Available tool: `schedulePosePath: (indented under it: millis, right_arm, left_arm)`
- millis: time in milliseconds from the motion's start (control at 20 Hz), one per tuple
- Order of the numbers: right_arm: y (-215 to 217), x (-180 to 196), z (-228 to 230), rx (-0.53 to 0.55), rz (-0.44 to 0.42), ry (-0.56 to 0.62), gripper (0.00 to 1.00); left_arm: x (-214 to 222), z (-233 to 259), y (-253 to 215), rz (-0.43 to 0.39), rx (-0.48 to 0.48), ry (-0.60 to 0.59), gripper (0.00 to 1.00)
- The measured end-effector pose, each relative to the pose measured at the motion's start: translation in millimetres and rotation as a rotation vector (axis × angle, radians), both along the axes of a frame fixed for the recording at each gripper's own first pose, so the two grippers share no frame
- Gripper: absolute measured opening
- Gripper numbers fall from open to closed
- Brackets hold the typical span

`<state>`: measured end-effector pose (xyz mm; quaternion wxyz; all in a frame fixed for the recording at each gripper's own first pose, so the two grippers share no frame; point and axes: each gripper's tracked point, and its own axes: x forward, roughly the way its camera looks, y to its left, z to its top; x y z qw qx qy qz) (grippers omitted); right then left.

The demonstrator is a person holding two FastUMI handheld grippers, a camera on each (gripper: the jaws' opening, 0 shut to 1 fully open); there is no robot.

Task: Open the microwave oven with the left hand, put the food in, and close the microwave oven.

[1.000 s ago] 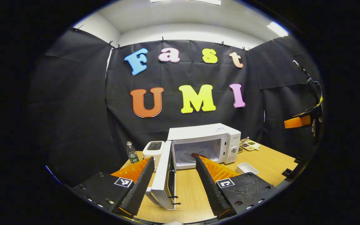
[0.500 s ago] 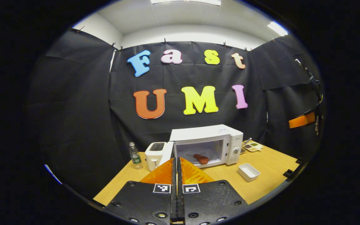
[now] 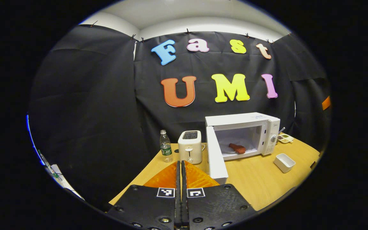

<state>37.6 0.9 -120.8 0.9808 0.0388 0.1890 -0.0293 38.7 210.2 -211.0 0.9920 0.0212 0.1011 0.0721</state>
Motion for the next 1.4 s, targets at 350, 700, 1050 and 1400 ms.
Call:
schedulePosePath:
  millis: [350, 700, 1050, 1400]
  right_arm:
    - [8.9, -13.4, -8.1, 0.007, 0.001, 0.048, 1.0]
    - [5.2, -20.4, -21.4, 0.019, -0.002, 0.078, 1.0]
    - [-8.3, -21.9, -31.3, 0.035, -0.022, 0.093, 0.92]
    - [-34.5, -20.7, -36.4, 0.049, -0.062, 0.095, 1.0]
  left_arm:
    - [13.6, -67.1, -4.6, -0.027, -0.029, 0.108, 0.0]
    - [13.5, -80.7, -31.5, -0.061, -0.065, 0.133, 0.0]
    - [16.5, -72.4, -82.5, -0.156, -0.065, 0.118, 0.0]
    - [35.5, -64.7, -142.2, -0.28, -0.054, 0.111, 0.0]
